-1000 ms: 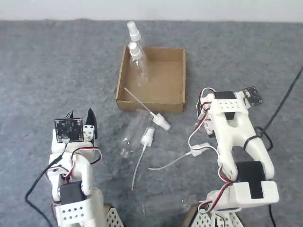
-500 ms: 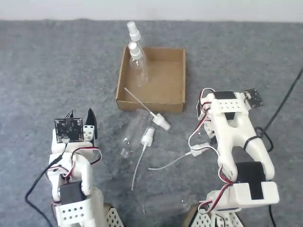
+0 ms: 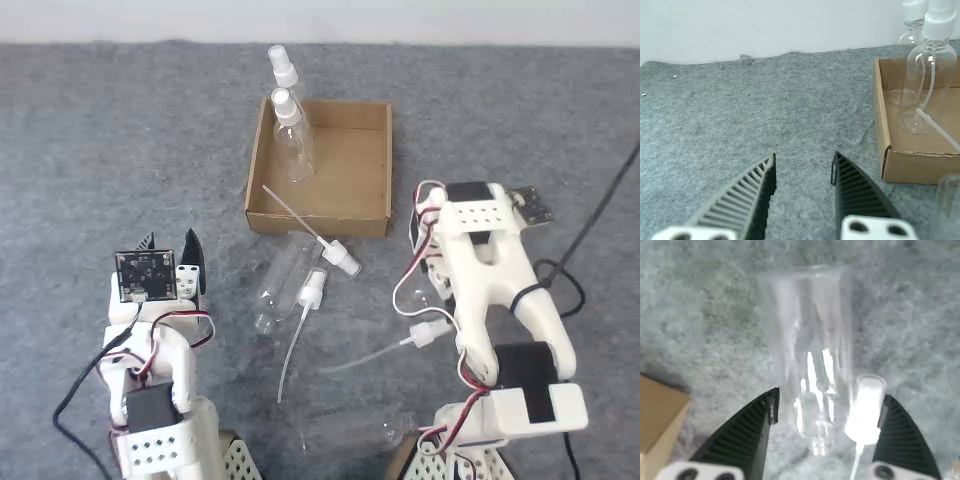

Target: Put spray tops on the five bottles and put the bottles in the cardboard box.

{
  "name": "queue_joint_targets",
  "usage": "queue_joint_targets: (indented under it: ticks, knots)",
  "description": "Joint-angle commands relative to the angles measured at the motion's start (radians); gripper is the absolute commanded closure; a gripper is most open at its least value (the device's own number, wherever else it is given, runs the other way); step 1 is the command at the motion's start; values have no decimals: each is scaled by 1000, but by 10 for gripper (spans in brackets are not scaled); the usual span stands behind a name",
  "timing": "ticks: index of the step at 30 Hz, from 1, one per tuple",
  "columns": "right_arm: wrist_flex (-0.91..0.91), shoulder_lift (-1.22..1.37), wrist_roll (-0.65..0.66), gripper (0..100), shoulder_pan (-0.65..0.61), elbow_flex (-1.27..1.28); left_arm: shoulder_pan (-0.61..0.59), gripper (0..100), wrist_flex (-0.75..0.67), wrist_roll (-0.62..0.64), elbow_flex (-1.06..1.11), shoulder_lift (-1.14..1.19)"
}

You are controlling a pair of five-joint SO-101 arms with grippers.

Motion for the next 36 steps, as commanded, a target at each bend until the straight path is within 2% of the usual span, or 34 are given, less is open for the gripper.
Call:
queue_joint_targets:
  ticks: [1,11,13,17,19,28,36]
  knots:
    - [93,-74,-9,731,-10,-114,-8,829,-32,-9,-5,-14]
    - [266,-74,44,731,-12,-236,-8,829,-32,-9,-5,-14]
    - [294,-74,109,732,-12,-242,-8,829,-32,-9,-5,-14]
    - [360,-74,336,732,-5,-245,-8,829,-32,-9,-5,-14]
    - [383,-74,396,732,-4,-245,-8,829,-32,-9,-5,-14]
    - [398,-74,489,731,-2,-245,-8,829,-32,-11,-5,-14]
    - [400,-74,641,731,-2,-245,-8,829,-32,-11,-5,-14]
